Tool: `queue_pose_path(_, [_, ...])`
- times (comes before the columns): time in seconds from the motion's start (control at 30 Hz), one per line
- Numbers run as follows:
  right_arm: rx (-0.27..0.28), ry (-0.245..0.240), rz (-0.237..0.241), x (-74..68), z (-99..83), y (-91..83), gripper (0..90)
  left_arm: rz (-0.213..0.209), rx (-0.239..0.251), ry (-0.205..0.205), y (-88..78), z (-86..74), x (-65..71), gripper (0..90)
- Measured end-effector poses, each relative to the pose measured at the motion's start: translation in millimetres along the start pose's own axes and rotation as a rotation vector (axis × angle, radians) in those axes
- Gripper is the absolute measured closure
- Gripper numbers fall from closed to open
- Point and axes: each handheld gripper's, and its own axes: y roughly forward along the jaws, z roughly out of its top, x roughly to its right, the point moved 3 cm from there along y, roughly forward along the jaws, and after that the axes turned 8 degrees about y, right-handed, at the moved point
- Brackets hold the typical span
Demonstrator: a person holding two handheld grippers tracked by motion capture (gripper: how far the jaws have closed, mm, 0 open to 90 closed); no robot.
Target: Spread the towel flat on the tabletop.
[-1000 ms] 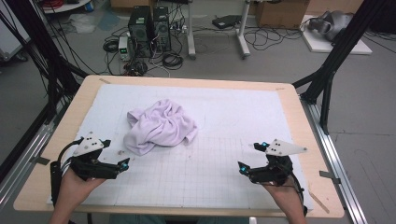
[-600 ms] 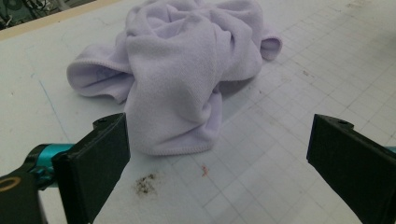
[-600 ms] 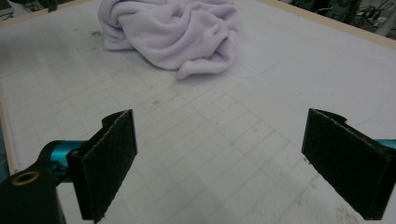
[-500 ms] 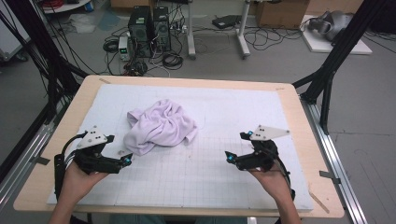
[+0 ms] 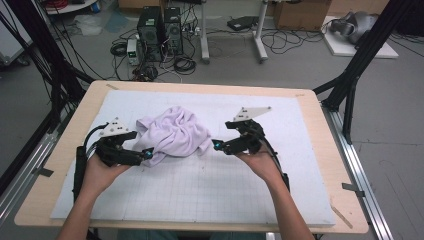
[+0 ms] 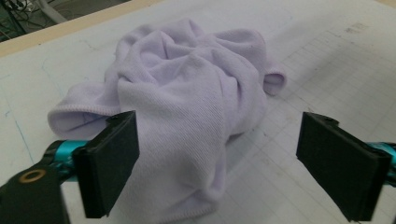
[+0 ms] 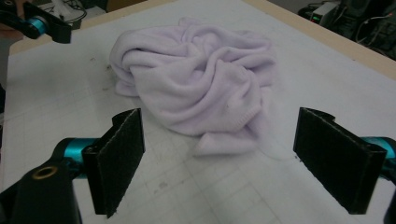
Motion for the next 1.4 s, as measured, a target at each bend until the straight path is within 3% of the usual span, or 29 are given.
queue_pose_path(0.03, [-0.028, -0.012, 0.010, 0.5, 5.3, 15.8, 19.7, 0.004, -0.004, 0.007, 8.1, 0.4, -4.0, 18.8])
queue_pose_path(0.13, [-0.052, -0.025, 0.015, 2.8, 6.9, 38.1, 26.5, -0.013, -0.036, 0.003, 22.2, -4.0, -9.8, 26.3])
queue_pose_path(0.17, [-0.052, -0.025, 0.015, 2.8, 6.9, 38.1, 26.5, -0.013, -0.036, 0.003, 22.2, -4.0, -9.8, 27.8])
queue_pose_path(0.2, [-0.082, -0.017, 0.013, 6.6, 3.7, 53.5, 28.9, -0.031, -0.051, -0.006, 27.3, -6.2, -12.4, 31.2])
queue_pose_path(0.33, [-0.145, -0.027, 0.008, 11.5, -3.8, 79.1, 36.3, -0.047, -0.078, -0.046, 45.8, -15.9, -22.8, 38.1])
queue_pose_path(0.47, [-0.162, -0.018, -0.001, 15.5, -7.5, 99.0, 41.3, -0.046, -0.094, -0.058, 56.0, -22.7, -25.0, 44.9])
queue_pose_path(0.63, [-0.231, -0.009, -0.035, 21.1, -17.5, 123.3, 48.1, -0.045, -0.124, -0.058, 63.4, -28.3, -27.4, 53.7])
queue_pose_path(0.7, [-0.227, -0.010, -0.052, 21.0, -19.3, 127.6, 55.8, -0.047, -0.124, -0.068, 64.6, -29.0, -27.6, 56.6])
queue_pose_path(0.77, [-0.231, -0.009, -0.051, 19.5, -19.5, 128.7, 72.1, -0.046, -0.128, -0.071, 65.8, -29.0, -27.7, 60.4])
queue_pose_path(0.83, [-0.243, -0.021, -0.048, 18.7, -20.1, 129.5, 76.5, -0.045, -0.132, -0.062, 65.1, -28.6, -27.1, 62.1])
queue_pose_path(0.87, [-0.250, -0.032, -0.048, 17.5, -18.8, 128.6, 81.1, -0.040, -0.131, -0.056, 64.3, -27.7, -26.0, 66.2])
queue_pose_path(0.97, [-0.248, -0.045, -0.042, 17.8, -16.3, 122.6, 82.2, -0.038, -0.114, -0.040, 55.9, -23.2, -21.7, 70.9])
queue_pose_path(1.03, [-0.205, -0.040, -0.027, 16.7, -8.7, 99.8, 82.5, -0.056, -0.072, -0.038, 39.6, -14.7, -14.6, 72.7])
queue_pose_path(1.07, [-0.205, -0.040, -0.027, 16.7, -8.7, 99.8, 82.5, -0.056, -0.072, -0.038, 39.6, -14.7, -14.6, 73.7])
queue_pose_path(1.1, [-0.156, -0.052, -0.004, 15.1, -2.9, 72.6, 82.5, -0.067, -0.039, -0.036, 31.0, -10.3, -8.8, 74.9])
queue_pose_path(1.13, [-0.143, -0.057, 0.009, 13.7, -1.8, 59.7, 82.5, -0.082, -0.017, -0.037, 24.2, -6.8, -3.1, 75.9])
queue_pose_path(1.17, [-0.135, -0.061, 0.013, 11.9, -1.9, 50.0, 82.5, -0.097, 0.005, -0.011, 12.9, -2.4, 8.4, 76.8])
queue_pose_path(1.23, [-0.124, -0.075, 0.022, 5.8, -4.8, 24.0, 82.6, -0.110, 0.012, -0.003, 7.7, -0.7, 15.6, 77.8])
queue_pose_path(1.27, [-0.108, -0.095, 0.024, -0.4, -9.3, 8.2, 82.8, -0.141, 0.026, 0.020, -1.9, 0.3, 31.5, 78.2])
queue_pose_path(1.3, [-0.104, -0.113, 0.025, -4.6, -13.4, -1.0, 82.9, -0.141, 0.026, 0.020, -1.9, 0.3, 31.5, 78.6])
queue_pose_path(1.37, [-0.097, -0.144, 0.018, -14.7, -27.1, -22.9, 83.0, -0.178, 0.069, 0.012, -12.0, -5.5, 53.3, 79.2])
queue_pose_path(1.4, [-0.099, -0.151, 0.023, -20.0, -35.1, -32.6, 83.0, -0.178, 0.069, 0.012, -12.0, -5.5, 53.3, 79.2])
